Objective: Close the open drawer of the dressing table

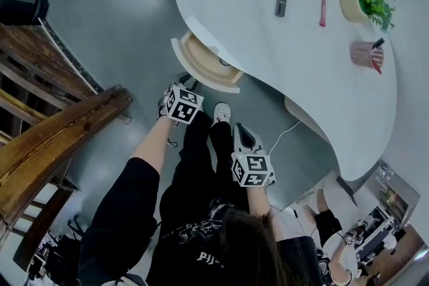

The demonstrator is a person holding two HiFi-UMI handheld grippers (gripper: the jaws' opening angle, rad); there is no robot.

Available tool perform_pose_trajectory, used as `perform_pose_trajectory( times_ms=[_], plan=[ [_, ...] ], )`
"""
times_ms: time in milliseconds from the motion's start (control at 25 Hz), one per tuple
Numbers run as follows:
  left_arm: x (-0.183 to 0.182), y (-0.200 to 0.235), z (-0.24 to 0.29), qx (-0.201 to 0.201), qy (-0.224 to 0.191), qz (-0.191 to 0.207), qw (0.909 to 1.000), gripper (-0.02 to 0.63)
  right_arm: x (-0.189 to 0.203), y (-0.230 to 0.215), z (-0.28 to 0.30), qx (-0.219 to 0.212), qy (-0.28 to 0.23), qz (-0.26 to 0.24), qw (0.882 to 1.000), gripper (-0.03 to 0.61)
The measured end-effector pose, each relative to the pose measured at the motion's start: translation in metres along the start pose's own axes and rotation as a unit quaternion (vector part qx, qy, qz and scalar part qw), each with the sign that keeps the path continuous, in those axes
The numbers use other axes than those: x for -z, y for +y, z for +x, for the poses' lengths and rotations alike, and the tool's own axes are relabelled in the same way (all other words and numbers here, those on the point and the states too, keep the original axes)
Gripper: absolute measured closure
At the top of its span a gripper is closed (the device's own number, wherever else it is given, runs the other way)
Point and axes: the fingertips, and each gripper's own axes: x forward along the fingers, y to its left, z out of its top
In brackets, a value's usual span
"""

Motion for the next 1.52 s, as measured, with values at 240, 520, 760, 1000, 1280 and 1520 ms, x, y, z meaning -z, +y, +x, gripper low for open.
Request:
perform_pose_trajectory(
  times_ms=[240,520,760,1000,1280,1520],
  plan=[
    [-0.009,-0.002,0.005,-0.001,0.002,-0.002,1.0,0.495,-0.006,-0.006,-0.005,0.004,-0.008,0.006,1.0,0.552],
    [-0.02,-0.002,0.013,-0.002,0.004,0.001,1.0,0.495,-0.005,-0.01,-0.004,0.009,-0.01,0.012,1.0,0.552],
    [-0.025,-0.001,0.013,-0.003,-0.004,0.005,1.0,0.495,-0.008,-0.009,-0.006,0.003,-0.017,0.018,1.0,0.552],
    [-0.029,-0.003,0.016,-0.001,-0.002,0.013,0.9999,0.497,-0.01,-0.013,-0.005,0.002,-0.021,0.022,1.0,0.552],
    [-0.039,-0.003,0.021,-0.006,-0.006,0.013,0.9999,0.497,-0.003,-0.013,-0.006,0.001,-0.016,0.022,1.0,0.552],
    [-0.046,-0.005,0.026,-0.009,-0.008,0.007,0.9999,0.497,-0.001,-0.019,-0.009,0.009,-0.017,0.025,1.0,0.552]
  ],
)
